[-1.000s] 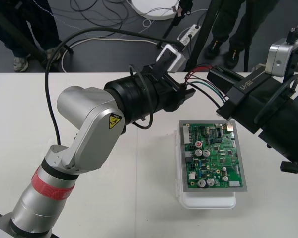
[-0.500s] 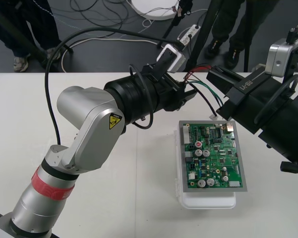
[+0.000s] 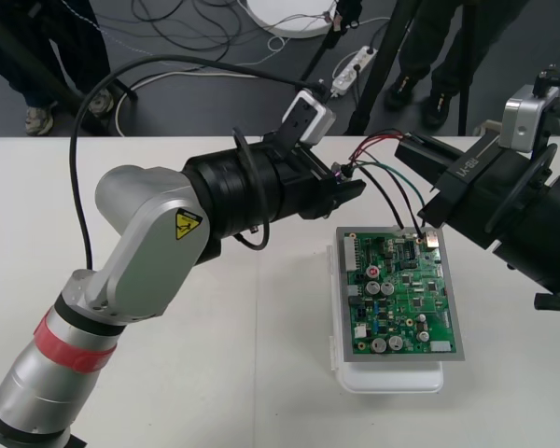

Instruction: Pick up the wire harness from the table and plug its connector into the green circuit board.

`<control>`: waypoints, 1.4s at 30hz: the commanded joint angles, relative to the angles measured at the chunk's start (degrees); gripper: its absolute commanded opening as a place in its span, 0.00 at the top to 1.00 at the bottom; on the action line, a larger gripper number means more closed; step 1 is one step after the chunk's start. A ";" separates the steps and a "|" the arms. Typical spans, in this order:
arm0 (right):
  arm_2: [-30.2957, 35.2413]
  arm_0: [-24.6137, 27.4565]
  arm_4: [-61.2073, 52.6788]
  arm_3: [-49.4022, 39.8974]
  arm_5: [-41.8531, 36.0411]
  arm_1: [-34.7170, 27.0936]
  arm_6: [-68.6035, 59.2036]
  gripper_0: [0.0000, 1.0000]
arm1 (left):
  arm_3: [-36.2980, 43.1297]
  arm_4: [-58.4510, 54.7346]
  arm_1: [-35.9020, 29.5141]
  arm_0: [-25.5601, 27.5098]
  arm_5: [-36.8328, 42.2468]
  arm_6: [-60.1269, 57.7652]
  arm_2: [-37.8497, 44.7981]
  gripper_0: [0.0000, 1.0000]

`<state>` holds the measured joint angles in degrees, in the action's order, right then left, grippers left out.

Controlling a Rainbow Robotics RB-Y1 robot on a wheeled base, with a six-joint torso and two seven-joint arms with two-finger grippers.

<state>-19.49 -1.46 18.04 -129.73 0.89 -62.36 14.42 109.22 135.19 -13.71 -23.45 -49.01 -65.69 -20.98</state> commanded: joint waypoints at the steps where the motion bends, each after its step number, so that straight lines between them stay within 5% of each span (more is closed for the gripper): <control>1: 4.99 -1.44 1.21 3.96 6.14 -0.22 -2.20 1.00 | 0.91 -5.46 -4.84 0.42 4.62 5.75 -1.26 0.00; 16: 16.94 2.08 -0.28 16.44 26.70 -2.59 -3.08 1.00 | 4.60 -19.88 -15.03 3.24 5.94 9.44 -1.17 0.00; 25: 28.98 10.51 -0.46 23.29 45.95 -3.30 -4.49 1.00 | 5.22 -31.13 -18.99 5.43 5.94 18.85 0.15 0.00; 35: 35.75 16.58 -0.46 24.70 58.17 -3.56 -6.25 1.00 | 5.22 -44.13 -22.24 7.54 5.85 28.95 1.29 0.00; 42: 35.66 15.87 -0.46 24.88 65.55 -3.65 -7.39 1.00 | 5.04 -49.93 -22.50 7.81 -4.43 32.03 6.74 0.00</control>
<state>14.25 14.45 18.44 -104.96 63.89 -63.62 10.73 112.00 87.81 -34.82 -16.42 -46.95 -37.23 -19.02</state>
